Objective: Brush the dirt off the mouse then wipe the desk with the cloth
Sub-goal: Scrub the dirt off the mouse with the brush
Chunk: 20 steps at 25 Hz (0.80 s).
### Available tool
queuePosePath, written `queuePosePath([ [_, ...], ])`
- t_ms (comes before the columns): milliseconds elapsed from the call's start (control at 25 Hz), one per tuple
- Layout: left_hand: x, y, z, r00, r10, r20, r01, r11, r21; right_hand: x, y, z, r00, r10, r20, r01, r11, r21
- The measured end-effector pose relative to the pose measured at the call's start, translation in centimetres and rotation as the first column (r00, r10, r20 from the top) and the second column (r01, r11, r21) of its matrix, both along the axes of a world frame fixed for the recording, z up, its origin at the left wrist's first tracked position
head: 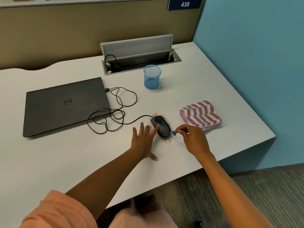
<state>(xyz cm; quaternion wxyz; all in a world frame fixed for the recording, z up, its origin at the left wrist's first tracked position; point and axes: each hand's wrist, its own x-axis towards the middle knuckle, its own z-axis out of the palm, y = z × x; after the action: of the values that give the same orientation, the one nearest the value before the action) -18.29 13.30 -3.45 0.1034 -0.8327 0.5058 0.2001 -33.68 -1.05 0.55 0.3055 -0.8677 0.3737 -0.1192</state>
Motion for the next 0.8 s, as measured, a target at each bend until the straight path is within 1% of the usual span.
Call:
queuePosePath([
  [80,0.0,0.0,0.0,1.0,0.002,-0.002,-0.002,1.0,-0.006,0.5,-0.3,0.3,0.998,-0.031,0.054,0.031,1.0,0.002],
  [160,0.0,0.0,0.1,1.0,0.004,-0.009,-0.004,1.0,-0.006,1.5,-0.5,0.6,0.999,-0.018,0.045,0.017,0.999,0.029],
  [280,0.0,0.0,0.1,1.0,0.003,-0.019,-0.003,1.0,-0.006,2.5,-1.7,0.9,0.989,0.069,-0.13,-0.057,0.994,0.092],
  [320,0.1,0.0,0.0,1.0,0.005,-0.026,-0.005,1.0,-0.008,2.8,-2.1,1.1,0.986,0.071,-0.152,-0.058,0.994,0.088],
  [440,0.2,-0.1,-0.1,0.999,0.009,-0.042,-0.01,1.0,-0.015,4.5,-2.3,1.6,0.998,0.016,-0.065,-0.016,1.0,0.004],
  [520,0.2,-0.1,-0.1,0.999,0.009,-0.034,-0.009,1.0,-0.007,6.0,-1.9,1.9,0.999,0.02,-0.039,-0.02,1.0,0.001],
  [600,0.1,-0.1,-0.2,0.999,0.009,-0.034,-0.009,1.0,-0.002,6.7,-1.9,1.7,0.995,0.067,-0.079,-0.066,0.998,0.026],
  [720,0.2,-0.1,-0.3,0.999,0.013,-0.048,-0.013,1.0,-0.005,6.6,-2.9,2.1,0.973,0.121,-0.198,-0.109,0.991,0.073],
  [800,0.3,0.0,-0.3,0.998,0.014,-0.057,-0.015,1.0,-0.011,6.7,-3.4,2.6,0.963,0.128,-0.239,-0.118,0.991,0.056],
])
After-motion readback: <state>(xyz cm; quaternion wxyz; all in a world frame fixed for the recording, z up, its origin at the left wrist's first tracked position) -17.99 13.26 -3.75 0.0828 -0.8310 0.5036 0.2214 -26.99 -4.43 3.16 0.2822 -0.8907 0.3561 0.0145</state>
